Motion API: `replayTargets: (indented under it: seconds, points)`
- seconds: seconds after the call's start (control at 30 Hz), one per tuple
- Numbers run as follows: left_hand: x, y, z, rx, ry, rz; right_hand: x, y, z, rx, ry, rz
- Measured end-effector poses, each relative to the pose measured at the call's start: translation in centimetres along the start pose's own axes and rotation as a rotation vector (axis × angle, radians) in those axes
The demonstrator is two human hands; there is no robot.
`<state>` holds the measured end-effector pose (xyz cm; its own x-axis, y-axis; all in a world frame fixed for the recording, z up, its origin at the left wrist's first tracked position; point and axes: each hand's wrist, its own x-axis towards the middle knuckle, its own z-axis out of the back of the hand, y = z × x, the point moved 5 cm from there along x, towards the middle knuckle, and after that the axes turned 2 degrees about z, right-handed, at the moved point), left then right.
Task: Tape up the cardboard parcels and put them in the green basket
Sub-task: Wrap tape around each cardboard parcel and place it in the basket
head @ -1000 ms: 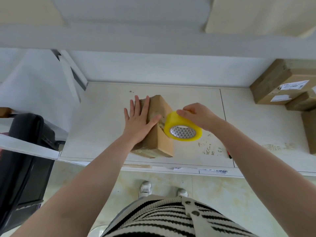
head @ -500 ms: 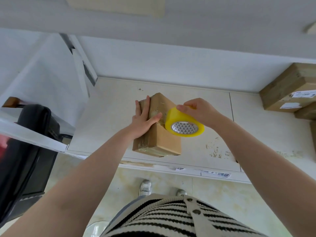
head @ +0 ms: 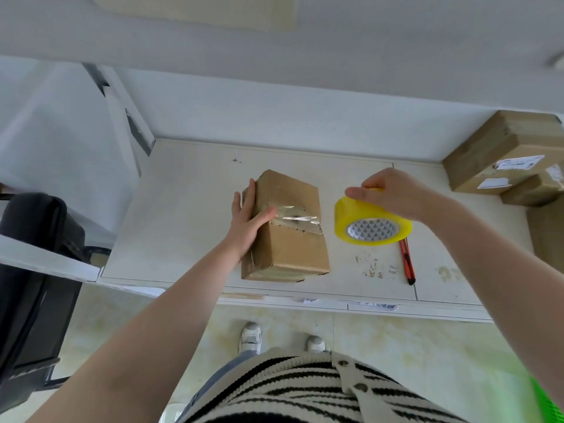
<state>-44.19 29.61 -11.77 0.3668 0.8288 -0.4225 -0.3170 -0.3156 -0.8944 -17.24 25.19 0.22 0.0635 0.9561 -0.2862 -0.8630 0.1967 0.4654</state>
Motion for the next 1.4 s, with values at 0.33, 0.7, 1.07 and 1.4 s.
replayTargets:
  seconds: [0.33,0.7,1.07,1.4]
  points:
    - [-0.9,5.9,1.6,0.112,-0.219,0.163,-0.1,0.5,-2.3,-0.118,-0.024,0.009]
    - [0.4,2.0,-5.4,0.106,-0.12,0.108,-0.7,0.5,-2.1,-0.201,-0.021,-0.022]
    - [-0.3,1.8,-4.9,0.099,-0.201,0.064,-1.2,-3.9,-3.3,-0.366,0.02,-0.177]
    - [-0.3,2.2,-4.9,0.113,-0.235,0.086,-0.5,-7.6,-7.3,-0.188,0.075,-0.29]
